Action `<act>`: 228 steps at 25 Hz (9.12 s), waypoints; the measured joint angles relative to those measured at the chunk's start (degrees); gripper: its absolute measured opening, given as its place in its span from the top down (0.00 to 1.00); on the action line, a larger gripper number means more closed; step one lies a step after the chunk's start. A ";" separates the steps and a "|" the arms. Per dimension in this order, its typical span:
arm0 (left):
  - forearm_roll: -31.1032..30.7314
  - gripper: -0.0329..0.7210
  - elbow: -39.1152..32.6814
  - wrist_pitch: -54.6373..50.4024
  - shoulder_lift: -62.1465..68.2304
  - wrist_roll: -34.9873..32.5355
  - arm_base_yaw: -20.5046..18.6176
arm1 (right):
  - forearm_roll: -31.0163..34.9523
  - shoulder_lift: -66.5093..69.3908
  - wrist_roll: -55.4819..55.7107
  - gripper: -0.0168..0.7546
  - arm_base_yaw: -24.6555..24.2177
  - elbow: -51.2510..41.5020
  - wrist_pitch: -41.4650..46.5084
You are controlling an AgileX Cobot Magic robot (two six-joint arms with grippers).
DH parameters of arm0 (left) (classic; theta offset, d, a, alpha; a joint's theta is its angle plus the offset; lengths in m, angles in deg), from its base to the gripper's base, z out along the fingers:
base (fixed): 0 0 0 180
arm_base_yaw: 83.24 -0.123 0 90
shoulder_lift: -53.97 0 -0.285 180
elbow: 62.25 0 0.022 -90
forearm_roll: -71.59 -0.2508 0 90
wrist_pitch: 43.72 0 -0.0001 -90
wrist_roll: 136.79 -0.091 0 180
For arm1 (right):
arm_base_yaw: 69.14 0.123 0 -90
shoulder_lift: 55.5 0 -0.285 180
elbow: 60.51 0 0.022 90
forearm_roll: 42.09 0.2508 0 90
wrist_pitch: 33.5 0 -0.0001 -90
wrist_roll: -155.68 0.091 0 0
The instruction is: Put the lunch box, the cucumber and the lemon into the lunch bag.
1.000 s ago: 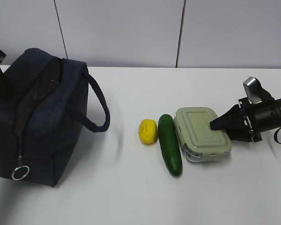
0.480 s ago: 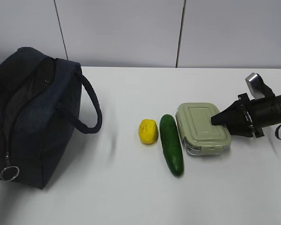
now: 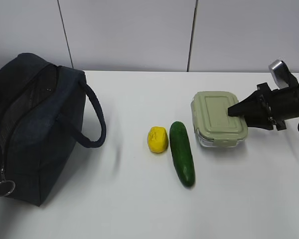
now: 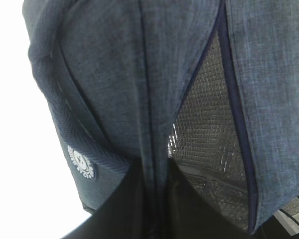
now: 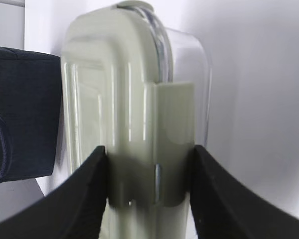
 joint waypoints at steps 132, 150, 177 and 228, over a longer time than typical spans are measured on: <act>15.86 0.93 6.91 2.05 8.00 2.59 13.24 | 16.64 2.24 2.00 0.52 39.75 11.97 -11.07; 16.92 0.93 6.91 1.79 8.00 1.52 13.13 | 28.93 7.42 -4.41 0.52 44.18 12.07 -10.60; 17.34 0.93 6.91 1.69 8.00 1.52 13.13 | 26.57 7.42 -4.70 0.47 44.18 12.11 -6.18; 13.97 0.93 6.91 4.57 12.96 -0.47 13.13 | 17.79 7.42 -3.25 0.34 44.30 12.24 -13.18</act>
